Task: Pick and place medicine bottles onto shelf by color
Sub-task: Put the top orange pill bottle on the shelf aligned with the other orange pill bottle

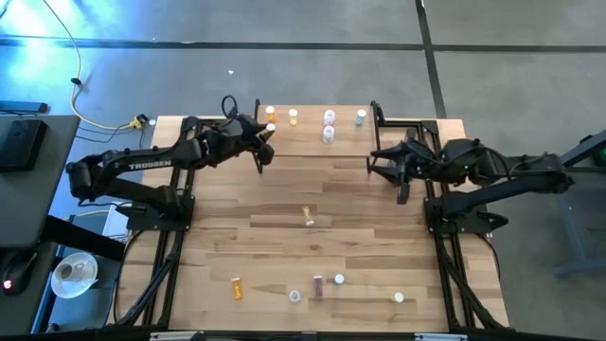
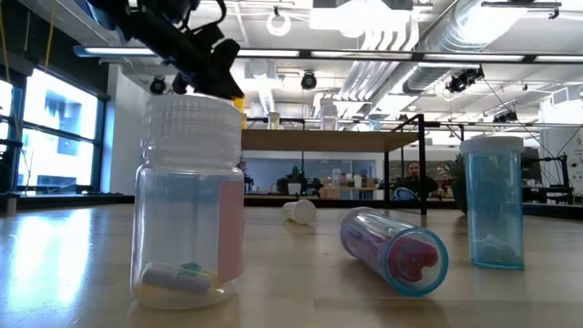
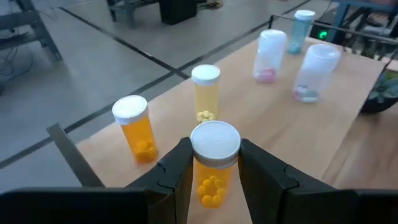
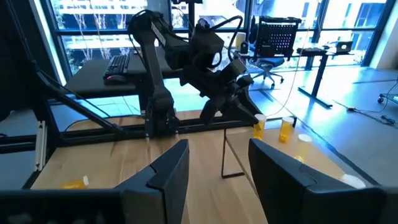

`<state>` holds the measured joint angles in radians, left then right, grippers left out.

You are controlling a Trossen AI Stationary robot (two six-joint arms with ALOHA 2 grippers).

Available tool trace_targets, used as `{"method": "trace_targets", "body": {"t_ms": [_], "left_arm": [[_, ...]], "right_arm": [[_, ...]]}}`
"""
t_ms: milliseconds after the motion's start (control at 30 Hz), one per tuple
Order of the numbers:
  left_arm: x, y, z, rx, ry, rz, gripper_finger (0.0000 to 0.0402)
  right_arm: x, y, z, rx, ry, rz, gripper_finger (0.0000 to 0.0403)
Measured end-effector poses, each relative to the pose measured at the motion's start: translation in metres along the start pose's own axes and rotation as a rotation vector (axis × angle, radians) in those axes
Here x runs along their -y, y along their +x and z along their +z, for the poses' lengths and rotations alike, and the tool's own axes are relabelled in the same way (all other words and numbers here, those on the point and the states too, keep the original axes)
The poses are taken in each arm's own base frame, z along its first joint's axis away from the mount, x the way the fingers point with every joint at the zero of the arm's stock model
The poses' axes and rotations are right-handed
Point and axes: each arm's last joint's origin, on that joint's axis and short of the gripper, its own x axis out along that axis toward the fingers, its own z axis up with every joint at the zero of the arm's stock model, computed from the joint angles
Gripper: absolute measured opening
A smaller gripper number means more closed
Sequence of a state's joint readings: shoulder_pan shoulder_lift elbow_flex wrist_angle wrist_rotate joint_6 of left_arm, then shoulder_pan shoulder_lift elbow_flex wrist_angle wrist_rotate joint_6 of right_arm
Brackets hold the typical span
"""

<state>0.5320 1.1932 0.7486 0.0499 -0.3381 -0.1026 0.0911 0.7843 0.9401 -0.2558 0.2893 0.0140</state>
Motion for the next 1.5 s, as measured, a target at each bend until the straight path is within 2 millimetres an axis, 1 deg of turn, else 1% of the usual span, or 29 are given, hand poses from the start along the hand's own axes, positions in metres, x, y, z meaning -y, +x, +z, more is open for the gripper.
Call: {"method": "trace_targets", "body": {"t_ms": [200, 433, 733, 1000, 1500], "left_arm": [[0.002, 0.008, -0.003, -0.003, 0.004, 0.033, 0.0106], [-0.005, 0.010, -0.006, -0.030, -0.014, 0.089, 0.0106], [-0.004, 0.010, -0.006, -0.036, -0.018, 0.068, 0.0106], [-0.004, 0.018, -0.010, -0.044, -0.021, 0.092, 0.0106], [-0.004, 0.018, -0.011, -0.055, -0.042, 0.081, 0.0106]], "right_arm": [[0.001, -0.002, -0.004, -0.037, 0.019, -0.025, 0.0158], [0.002, 0.000, -0.006, -0.057, 0.010, -0.079, 0.0158], [0.002, 0.000, -0.006, -0.057, 0.010, -0.080, 0.0158], [0.002, 0.000, -0.006, -0.057, 0.010, -0.080, 0.0158], [0.002, 0.000, -0.006, -0.057, 0.010, -0.080, 0.0158]]}}
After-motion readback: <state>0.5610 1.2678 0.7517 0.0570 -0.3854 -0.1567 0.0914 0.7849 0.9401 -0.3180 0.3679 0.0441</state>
